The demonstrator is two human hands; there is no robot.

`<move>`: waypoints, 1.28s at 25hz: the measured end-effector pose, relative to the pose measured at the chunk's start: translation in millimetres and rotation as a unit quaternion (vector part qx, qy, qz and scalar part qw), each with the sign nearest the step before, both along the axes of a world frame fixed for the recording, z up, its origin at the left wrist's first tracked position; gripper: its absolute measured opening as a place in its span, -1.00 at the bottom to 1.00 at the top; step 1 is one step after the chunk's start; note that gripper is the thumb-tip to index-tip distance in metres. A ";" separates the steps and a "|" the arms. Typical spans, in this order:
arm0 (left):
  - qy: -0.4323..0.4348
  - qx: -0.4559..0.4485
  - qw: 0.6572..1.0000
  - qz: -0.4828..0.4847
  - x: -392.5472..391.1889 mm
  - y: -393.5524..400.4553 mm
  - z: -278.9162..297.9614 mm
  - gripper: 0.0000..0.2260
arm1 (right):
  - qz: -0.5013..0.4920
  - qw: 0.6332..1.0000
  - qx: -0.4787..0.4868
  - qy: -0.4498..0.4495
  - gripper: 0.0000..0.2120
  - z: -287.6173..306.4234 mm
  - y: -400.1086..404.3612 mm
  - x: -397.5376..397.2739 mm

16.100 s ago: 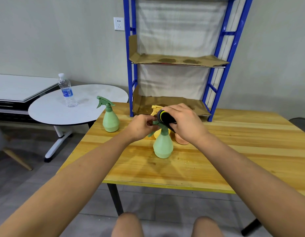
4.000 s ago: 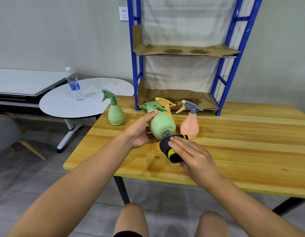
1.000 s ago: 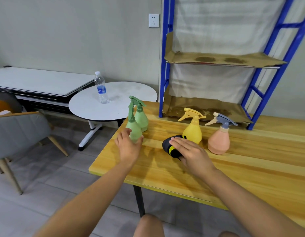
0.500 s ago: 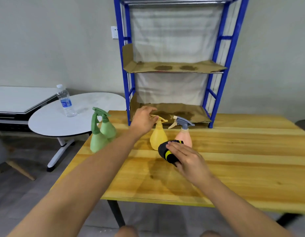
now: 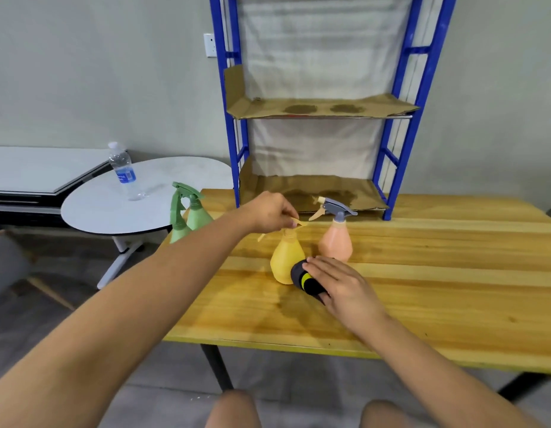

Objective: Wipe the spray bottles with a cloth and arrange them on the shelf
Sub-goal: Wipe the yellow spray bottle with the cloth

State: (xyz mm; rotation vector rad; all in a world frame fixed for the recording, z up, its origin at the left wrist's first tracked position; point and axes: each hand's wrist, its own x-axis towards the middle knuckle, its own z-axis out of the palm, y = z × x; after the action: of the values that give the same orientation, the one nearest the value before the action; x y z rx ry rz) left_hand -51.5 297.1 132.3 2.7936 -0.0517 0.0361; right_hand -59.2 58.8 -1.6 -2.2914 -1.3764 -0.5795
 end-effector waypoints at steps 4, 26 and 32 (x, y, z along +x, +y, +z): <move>-0.030 -0.028 0.999 -0.011 -36.2 -2.4 -5.2 -0.82 | 0.000 1.000 -0.007 -0.018 -0.30 -0.5 9.4 -17.0; -0.049 -0.080 0.995 -0.018 -45.9 -3.1 -10.8 -0.86 | 0.015 0.988 -0.024 -0.150 -0.58 4.3 45.3 -29.1; -0.058 -0.074 0.995 -0.018 -46.1 -3.8 -10.5 -0.86 | -0.012 0.992 -0.052 -0.112 -0.54 -0.3 64.0 -42.5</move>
State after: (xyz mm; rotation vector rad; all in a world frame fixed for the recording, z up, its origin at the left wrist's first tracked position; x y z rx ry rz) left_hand -97.6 293.3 121.8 2.6402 -0.1234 0.1845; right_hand -101.7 122.8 -1.9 -2.3853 -1.5159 -0.8125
